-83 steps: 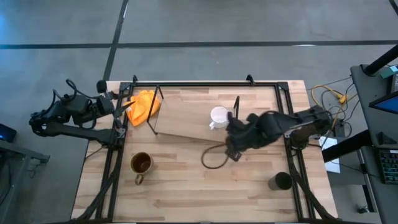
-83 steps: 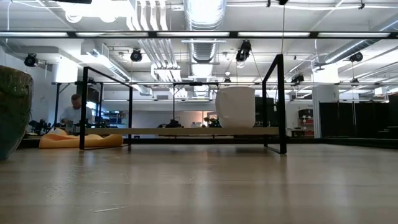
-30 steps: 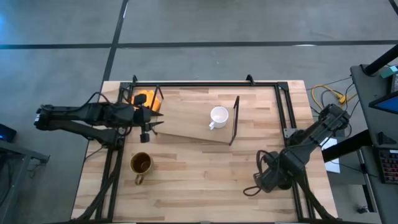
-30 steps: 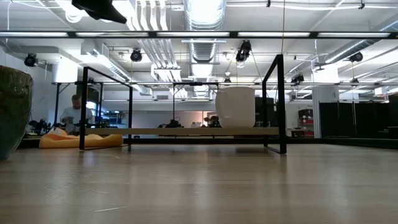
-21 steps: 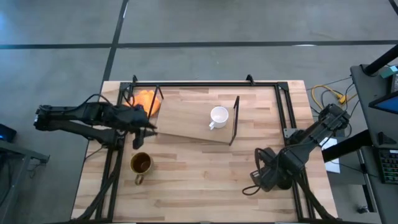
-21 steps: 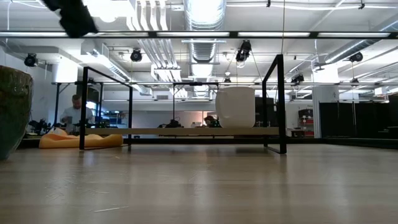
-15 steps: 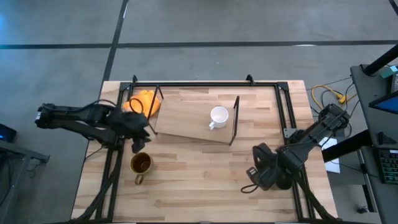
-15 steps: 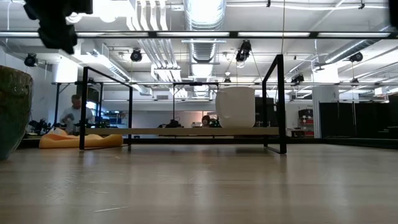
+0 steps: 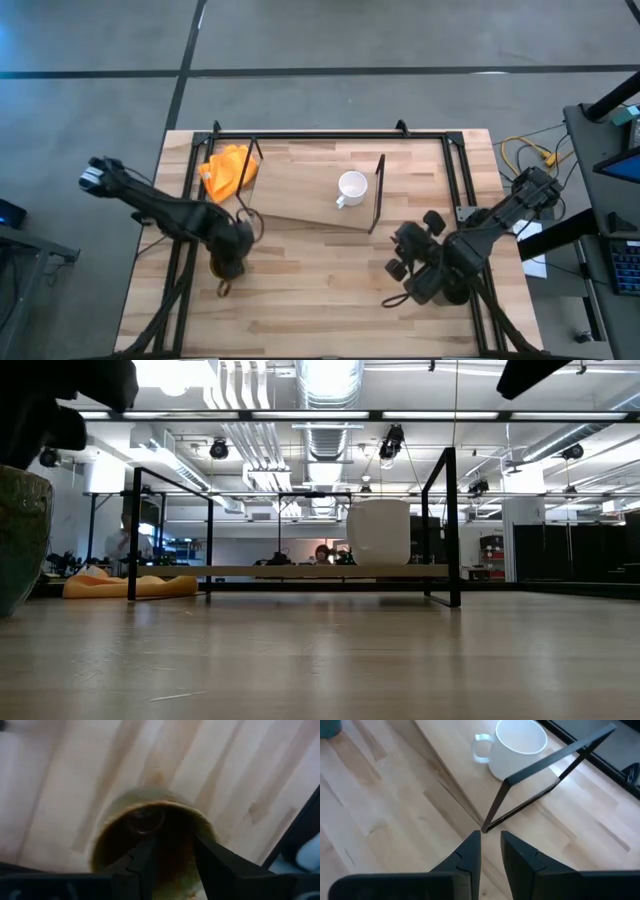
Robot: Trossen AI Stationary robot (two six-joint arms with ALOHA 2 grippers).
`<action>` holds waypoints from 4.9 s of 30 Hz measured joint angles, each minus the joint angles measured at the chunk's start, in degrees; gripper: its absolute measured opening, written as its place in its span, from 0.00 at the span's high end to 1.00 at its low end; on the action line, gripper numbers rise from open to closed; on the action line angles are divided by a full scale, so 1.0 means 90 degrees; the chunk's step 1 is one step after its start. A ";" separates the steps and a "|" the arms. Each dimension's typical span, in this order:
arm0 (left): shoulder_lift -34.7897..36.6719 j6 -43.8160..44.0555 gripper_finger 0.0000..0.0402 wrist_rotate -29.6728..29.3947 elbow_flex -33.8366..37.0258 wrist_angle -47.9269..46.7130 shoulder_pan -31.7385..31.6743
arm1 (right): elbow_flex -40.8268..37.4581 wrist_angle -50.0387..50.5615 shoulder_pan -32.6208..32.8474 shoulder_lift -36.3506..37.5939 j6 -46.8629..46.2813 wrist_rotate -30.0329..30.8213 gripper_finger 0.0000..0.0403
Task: Stack small to large cups/mugs on shelf
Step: Put the green mug on the shelf
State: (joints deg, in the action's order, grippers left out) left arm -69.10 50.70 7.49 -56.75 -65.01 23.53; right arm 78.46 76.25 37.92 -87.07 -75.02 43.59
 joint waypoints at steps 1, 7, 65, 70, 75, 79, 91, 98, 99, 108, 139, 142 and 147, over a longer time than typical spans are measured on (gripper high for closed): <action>-0.0120 -0.0002 0.72 0.0005 -0.0074 0.0005 0.0099 | 0.0000 -0.0033 -0.0022 -0.0002 0.0063 0.0001 0.83; -0.0624 0.0431 0.72 0.0031 -0.0429 0.0021 0.0429 | 0.0000 -0.0083 -0.0093 -0.0010 0.0189 0.0005 0.83; -0.1794 -0.4034 0.96 -0.2033 -0.3186 0.0496 -0.3018 | -0.0002 -0.0730 -0.0332 -0.0126 0.0749 0.0017 0.83; -0.2411 -0.4358 0.96 -0.1993 -0.3367 0.0481 -0.3385 | -0.0002 -0.0741 -0.0402 -0.0126 0.0867 0.0017 0.83; -0.3034 -0.5050 0.96 -0.1078 -0.3730 0.0492 -0.3448 | -0.0002 -0.0737 -0.0414 -0.0126 0.1029 0.0017 0.83; -0.3409 -0.5241 0.96 -0.0864 -0.4218 0.0468 -0.3440 | -0.0002 -0.0734 -0.0414 -0.0124 0.1278 0.0016 0.83; -0.3890 -0.5360 0.96 -0.0897 -0.4804 -0.0207 -0.3681 | -0.0002 -0.0720 -0.0414 -0.0124 0.1317 0.0012 0.83; -0.3893 -0.5375 0.96 -0.0662 -0.4794 -0.0208 -0.3762 | -0.0002 -0.0720 -0.0414 -0.0124 0.1342 0.0007 0.83; -0.3893 -0.5377 0.96 -0.0618 -0.4780 -0.0207 -0.3762 | -0.0002 -0.0720 -0.0414 -0.0124 0.1342 0.0007 0.83; -0.3907 -0.5387 0.95 -0.0617 -0.4532 0.0013 -0.3771 | -0.0002 -0.0732 -0.0414 -0.0124 0.1342 0.0002 0.83; -0.4109 -0.5630 0.93 -0.0626 -0.4600 0.0234 -0.3823 | -0.0005 -0.0732 -0.0414 -0.0121 0.1342 0.0000 0.83; -0.4109 -0.5642 0.93 -0.0623 -0.4577 0.0226 -0.3827 | -0.0005 -0.0724 -0.0414 -0.0121 0.1345 0.0000 0.83; -0.4110 -0.5695 0.93 -0.0624 -0.4513 0.0255 -0.3827 | -0.0005 -0.0720 -0.0414 -0.0121 0.1354 0.0000 0.83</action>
State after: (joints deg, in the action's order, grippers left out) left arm -106.10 -0.56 1.87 -97.36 -62.72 -10.92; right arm 78.41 69.78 34.20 -88.16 -62.83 43.59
